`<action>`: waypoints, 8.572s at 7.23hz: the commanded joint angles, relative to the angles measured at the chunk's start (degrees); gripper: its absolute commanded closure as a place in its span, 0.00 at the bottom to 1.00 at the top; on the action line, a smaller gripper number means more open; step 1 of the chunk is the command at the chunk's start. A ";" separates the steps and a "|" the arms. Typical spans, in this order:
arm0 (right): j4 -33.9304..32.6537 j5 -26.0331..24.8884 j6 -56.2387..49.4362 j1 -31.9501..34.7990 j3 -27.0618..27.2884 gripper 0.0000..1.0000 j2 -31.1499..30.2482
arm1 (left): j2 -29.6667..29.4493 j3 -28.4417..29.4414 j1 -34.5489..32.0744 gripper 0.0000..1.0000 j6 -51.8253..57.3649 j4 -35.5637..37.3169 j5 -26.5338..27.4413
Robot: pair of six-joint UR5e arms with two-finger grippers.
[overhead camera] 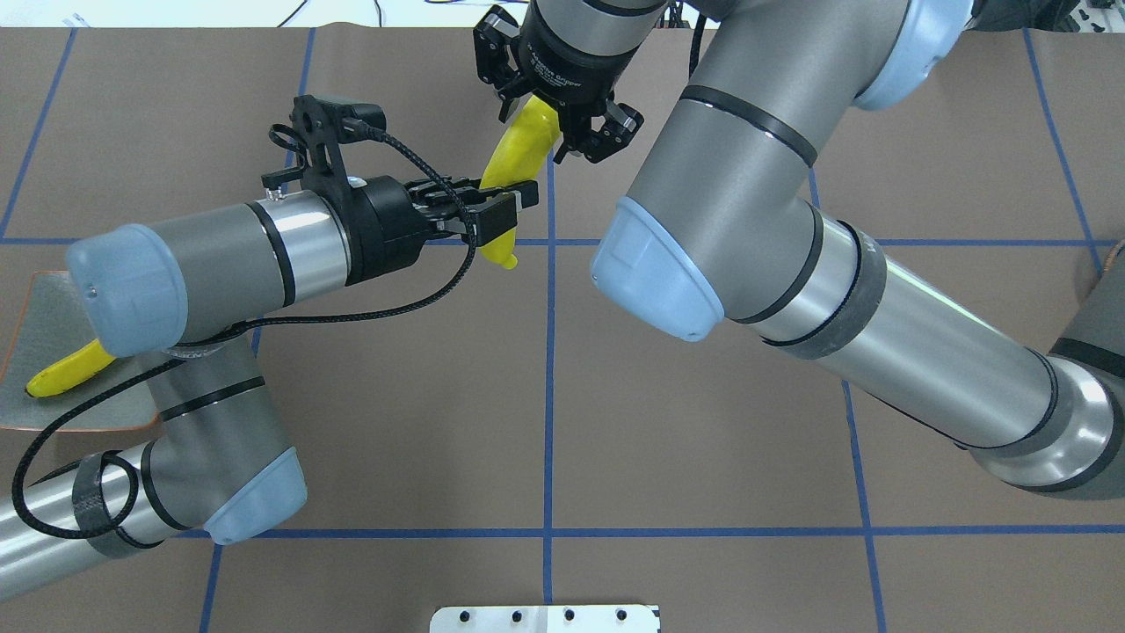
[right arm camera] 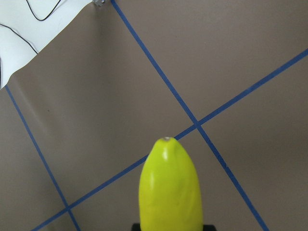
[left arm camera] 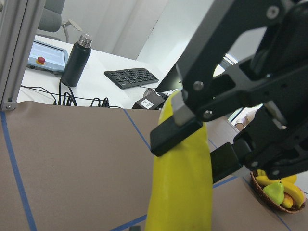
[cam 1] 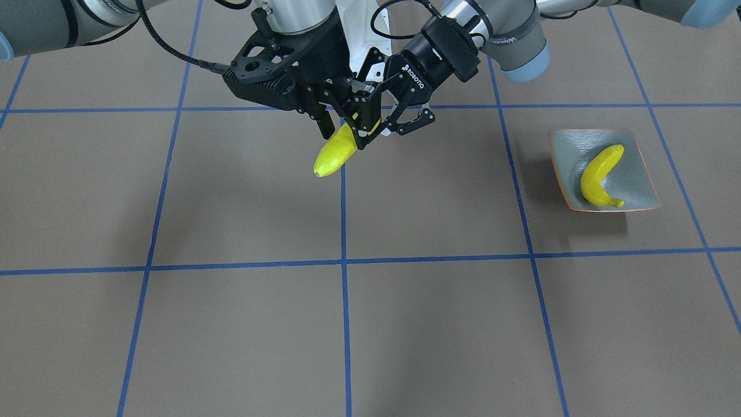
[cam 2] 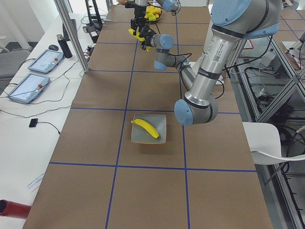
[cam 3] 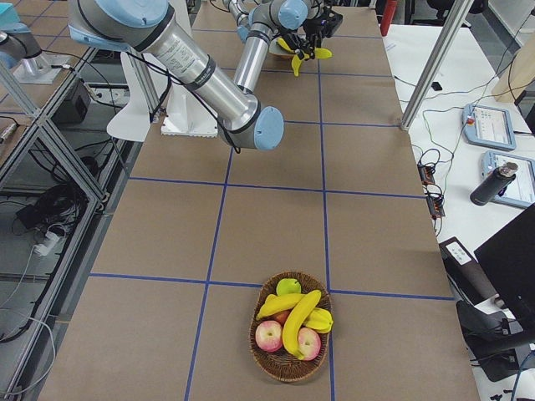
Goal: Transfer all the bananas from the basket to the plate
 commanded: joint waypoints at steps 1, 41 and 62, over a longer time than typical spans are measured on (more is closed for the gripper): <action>-0.07 -0.15 -2.16 0.50 3.75 0.00 -0.83 | 0.16 0.01 0.02 1.00 -0.20 0.03 0.00; 0.72 9.52 -79.95 32.85 8.43 0.00 -38.01 | 42.17 -3.06 -23.17 0.00 26.96 8.56 -33.83; 32.23 20.43 -131.55 45.42 -26.97 0.00 -55.24 | 39.97 -3.15 -24.94 0.00 26.16 8.03 -33.58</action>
